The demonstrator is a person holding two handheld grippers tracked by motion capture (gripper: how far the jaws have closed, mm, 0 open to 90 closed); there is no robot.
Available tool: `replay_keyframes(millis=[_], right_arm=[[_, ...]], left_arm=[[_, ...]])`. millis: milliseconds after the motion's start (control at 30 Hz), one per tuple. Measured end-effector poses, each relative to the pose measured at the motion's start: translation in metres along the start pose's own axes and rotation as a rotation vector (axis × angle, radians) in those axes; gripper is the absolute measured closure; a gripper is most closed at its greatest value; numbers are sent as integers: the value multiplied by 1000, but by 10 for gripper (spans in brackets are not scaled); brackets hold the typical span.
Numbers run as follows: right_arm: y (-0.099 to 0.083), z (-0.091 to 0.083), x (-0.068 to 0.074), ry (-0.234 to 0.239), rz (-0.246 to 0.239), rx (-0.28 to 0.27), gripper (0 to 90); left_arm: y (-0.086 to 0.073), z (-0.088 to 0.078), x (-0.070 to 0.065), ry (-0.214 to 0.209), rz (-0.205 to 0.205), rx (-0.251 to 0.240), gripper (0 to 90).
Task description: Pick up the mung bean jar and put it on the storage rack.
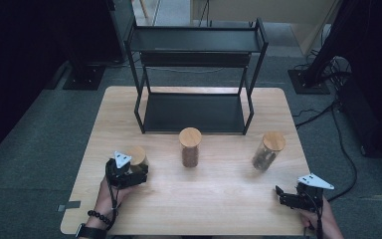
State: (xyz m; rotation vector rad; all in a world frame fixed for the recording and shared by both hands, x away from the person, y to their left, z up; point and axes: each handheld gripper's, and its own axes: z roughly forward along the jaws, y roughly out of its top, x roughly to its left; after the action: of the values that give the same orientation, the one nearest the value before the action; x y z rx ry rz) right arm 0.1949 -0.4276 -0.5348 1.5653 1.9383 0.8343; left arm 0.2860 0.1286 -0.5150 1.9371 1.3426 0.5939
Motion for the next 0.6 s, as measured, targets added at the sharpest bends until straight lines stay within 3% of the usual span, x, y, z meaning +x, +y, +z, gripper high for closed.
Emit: replay_keyframes(millis=[300, 600], right_arm=[[0, 0, 0, 2, 1, 1, 18], [0, 0, 0, 2, -1, 0, 18]], left_arm=[[7, 2, -2, -10, -22, 6, 145], [13, 0, -5, -7, -26, -1, 234]])
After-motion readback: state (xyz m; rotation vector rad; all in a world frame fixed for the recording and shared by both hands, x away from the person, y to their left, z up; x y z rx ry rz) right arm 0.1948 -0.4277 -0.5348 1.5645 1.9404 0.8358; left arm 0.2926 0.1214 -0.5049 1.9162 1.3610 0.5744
